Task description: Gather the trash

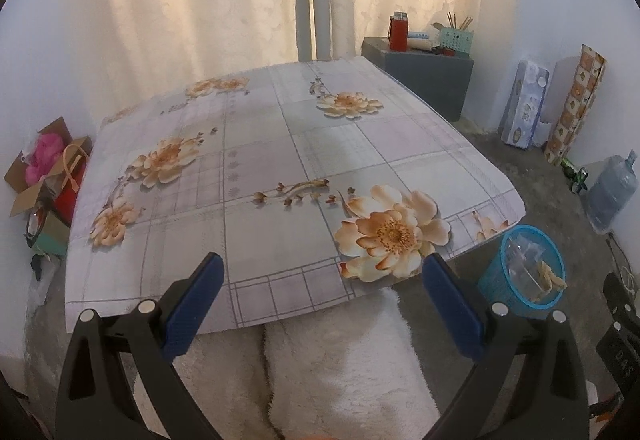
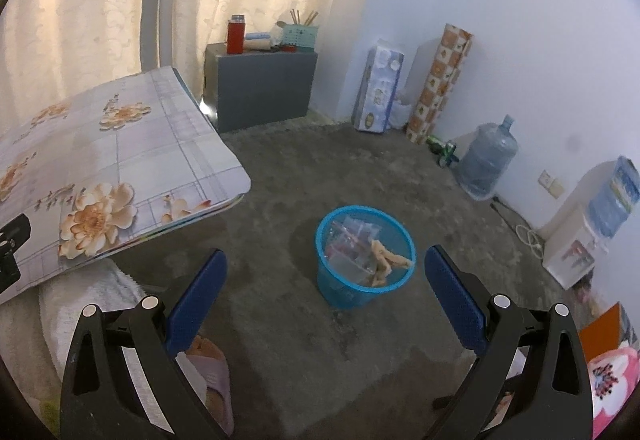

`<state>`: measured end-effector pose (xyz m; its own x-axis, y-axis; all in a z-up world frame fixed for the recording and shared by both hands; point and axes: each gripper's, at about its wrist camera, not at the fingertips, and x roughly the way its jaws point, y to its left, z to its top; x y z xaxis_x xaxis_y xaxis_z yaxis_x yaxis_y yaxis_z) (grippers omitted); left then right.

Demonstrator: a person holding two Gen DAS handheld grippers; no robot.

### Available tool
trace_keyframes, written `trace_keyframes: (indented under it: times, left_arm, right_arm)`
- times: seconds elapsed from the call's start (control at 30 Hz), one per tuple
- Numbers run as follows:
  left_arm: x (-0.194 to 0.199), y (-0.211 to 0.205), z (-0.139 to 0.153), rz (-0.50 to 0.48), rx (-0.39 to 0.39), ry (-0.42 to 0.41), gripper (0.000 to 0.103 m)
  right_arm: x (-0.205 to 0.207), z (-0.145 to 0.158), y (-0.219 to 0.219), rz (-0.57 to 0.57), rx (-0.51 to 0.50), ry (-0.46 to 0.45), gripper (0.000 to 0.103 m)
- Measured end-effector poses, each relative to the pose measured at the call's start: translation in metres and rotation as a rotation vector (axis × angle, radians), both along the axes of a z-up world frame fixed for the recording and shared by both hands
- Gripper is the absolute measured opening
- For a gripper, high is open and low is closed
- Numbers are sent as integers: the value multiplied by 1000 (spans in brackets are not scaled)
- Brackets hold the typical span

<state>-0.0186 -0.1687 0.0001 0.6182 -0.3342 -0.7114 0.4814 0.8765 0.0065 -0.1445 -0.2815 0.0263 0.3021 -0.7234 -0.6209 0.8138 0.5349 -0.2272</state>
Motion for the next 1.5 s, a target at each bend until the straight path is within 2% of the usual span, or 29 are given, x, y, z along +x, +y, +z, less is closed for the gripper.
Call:
trace_keyframes:
  times: [0.4,0.8,1.5]
  left_arm:
    - [-3,-9,-5,-12,21,31,97]
    - [-8,-11,-5,-31,5,64,97]
    - [-12,-11,-4,-39,5,66,97]
  right_arm:
    - [1,-3,-3,0,12,14,95]
    - [2,-3,-2,4,11,16,95]
    - [-1,-2,-3,3,5,17,95]
